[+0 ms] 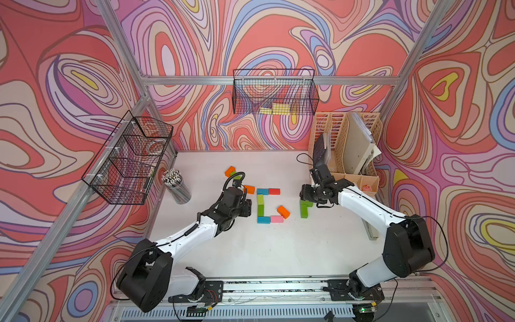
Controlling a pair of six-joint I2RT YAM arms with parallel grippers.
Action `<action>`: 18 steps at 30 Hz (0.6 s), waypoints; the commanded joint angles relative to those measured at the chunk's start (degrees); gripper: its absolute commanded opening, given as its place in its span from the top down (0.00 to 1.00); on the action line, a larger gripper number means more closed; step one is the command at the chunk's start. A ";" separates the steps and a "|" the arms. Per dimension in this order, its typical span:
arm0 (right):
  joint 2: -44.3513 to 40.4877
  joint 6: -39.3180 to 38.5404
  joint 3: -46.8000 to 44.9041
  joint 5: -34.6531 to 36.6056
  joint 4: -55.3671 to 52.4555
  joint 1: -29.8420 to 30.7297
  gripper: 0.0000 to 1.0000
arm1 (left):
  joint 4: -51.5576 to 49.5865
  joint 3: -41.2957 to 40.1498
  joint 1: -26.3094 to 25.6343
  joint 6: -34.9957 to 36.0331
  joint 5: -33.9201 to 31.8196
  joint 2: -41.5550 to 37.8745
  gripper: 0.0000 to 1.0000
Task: Assemble the letter c with building blocks
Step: Pick up the building block from the center of the board.
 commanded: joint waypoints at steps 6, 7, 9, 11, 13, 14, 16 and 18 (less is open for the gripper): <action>-1.42 -2.47 -3.23 -2.78 3.54 -1.34 0.21 | -4.82 7.45 2.28 0.77 -4.76 9.72 0.30; -1.54 -2.67 -3.50 -3.04 3.69 -1.64 0.21 | -4.48 8.05 2.92 0.79 -3.88 10.59 0.30; -1.88 -3.13 -4.02 -3.37 3.93 -2.09 0.21 | -4.36 9.22 4.11 0.85 -2.26 12.20 0.30; -2.37 -3.34 -4.46 -3.75 3.99 -2.66 0.20 | -4.39 10.47 4.84 1.33 -1.27 13.90 0.31; -2.79 -3.43 -4.86 -4.41 4.23 -3.06 0.18 | -4.44 11.84 5.31 2.17 -0.71 15.62 0.31; -3.05 -3.51 -5.08 -4.62 4.37 -3.20 0.17 | -4.66 12.71 5.60 2.50 -0.47 16.67 0.30; -3.24 -3.65 -5.36 -4.85 4.40 -3.32 0.15 | -5.51 14.73 6.41 2.60 0.90 18.75 0.30; -3.42 -3.82 -5.57 -4.87 4.31 -3.49 0.13 | -5.94 16.56 7.32 2.60 2.91 20.79 0.30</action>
